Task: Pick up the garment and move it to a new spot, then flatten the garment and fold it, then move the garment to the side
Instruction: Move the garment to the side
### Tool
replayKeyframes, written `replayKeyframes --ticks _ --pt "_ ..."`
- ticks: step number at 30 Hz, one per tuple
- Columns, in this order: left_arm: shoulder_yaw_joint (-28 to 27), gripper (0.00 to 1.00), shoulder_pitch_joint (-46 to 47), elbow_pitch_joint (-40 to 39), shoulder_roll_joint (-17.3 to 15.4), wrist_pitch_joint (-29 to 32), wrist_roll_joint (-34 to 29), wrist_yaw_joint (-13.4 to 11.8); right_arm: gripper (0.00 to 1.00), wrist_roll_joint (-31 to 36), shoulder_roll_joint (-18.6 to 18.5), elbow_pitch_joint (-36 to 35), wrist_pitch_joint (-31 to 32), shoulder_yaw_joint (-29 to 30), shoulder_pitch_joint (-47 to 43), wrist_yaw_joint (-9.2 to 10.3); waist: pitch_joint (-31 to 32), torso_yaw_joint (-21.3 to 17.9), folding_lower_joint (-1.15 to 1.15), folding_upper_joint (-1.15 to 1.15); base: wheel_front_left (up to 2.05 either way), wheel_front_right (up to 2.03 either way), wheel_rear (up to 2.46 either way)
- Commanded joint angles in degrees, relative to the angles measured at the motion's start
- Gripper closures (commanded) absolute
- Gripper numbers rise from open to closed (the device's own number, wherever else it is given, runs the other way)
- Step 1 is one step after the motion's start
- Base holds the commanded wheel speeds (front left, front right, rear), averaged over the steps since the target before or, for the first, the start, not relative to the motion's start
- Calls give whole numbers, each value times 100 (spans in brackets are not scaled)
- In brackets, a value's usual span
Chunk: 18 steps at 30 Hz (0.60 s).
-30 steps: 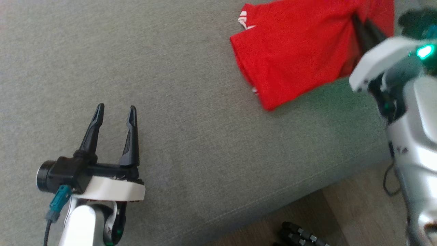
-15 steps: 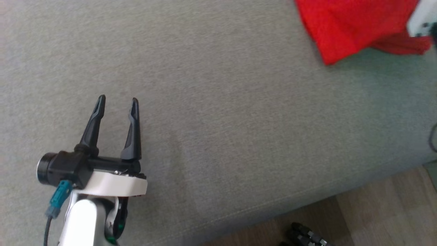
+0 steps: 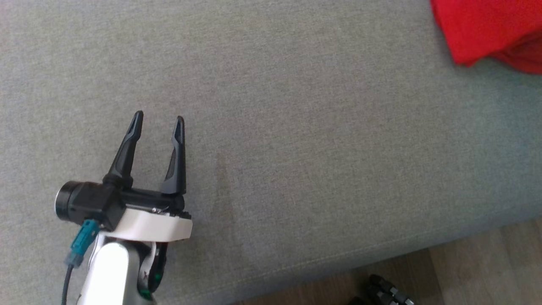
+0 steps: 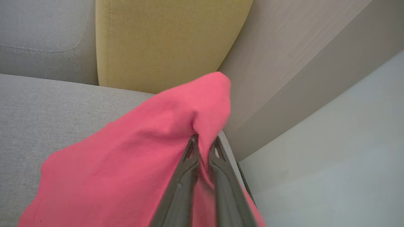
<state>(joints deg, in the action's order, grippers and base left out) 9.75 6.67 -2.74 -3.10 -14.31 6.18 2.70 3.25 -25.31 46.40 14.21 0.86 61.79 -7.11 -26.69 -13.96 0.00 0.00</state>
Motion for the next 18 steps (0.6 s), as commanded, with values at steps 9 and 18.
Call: replayKeyframes --ticks 9,18 --pt "-75 0 95 -155 10 -69 13 -27 100 213 -332 -38 -55 26 202 -37 -4 28 0 0 0 0 0" --pt "-42 0 76 -70 13 -69 -3 -12 0 433 -107 10 -120 106 146 -37 43 13 0 0 0 0 0"
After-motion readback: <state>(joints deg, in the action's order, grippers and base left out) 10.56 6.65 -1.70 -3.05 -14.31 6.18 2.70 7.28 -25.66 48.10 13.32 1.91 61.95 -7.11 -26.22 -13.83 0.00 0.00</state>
